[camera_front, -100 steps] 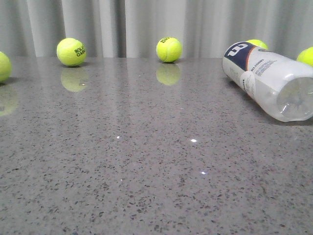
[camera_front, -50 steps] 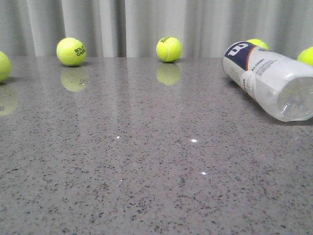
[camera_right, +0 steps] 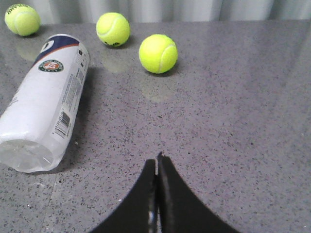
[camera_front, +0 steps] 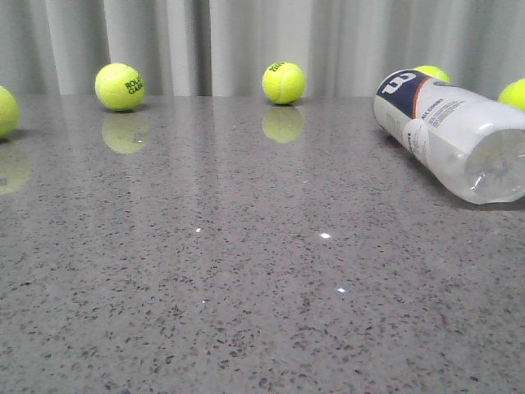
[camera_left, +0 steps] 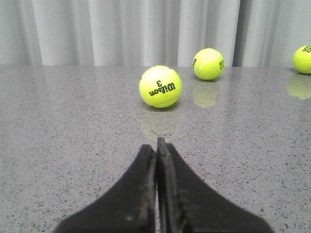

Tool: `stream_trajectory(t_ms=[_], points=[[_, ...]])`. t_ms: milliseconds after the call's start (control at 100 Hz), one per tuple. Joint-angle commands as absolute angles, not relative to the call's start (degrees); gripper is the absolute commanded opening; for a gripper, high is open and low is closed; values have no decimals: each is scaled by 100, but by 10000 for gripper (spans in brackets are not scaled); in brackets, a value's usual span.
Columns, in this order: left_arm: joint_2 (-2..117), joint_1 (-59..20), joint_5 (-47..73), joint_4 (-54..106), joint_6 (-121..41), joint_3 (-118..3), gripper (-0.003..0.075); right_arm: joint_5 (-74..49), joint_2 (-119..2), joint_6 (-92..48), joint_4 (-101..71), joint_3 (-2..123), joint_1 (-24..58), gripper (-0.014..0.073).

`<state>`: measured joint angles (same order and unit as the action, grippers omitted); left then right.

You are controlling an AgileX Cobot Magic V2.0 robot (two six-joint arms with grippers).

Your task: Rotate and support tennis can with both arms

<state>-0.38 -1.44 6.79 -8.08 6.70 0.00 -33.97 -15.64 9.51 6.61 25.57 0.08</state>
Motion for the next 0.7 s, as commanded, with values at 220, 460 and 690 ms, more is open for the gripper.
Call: stream_trajectory(t_ms=[220,460,690], points=[[-235,-136,188,-780,719,252,-18,-3329,-2927,957,667,3465,17,-66],[-235,-136,188,-780,719,252,-18,-3680,-3799,951,488,4096,17,430],[-235,-136,188,-780,719,252,-18,-4210,-4615,791,365,5065,17,624]])
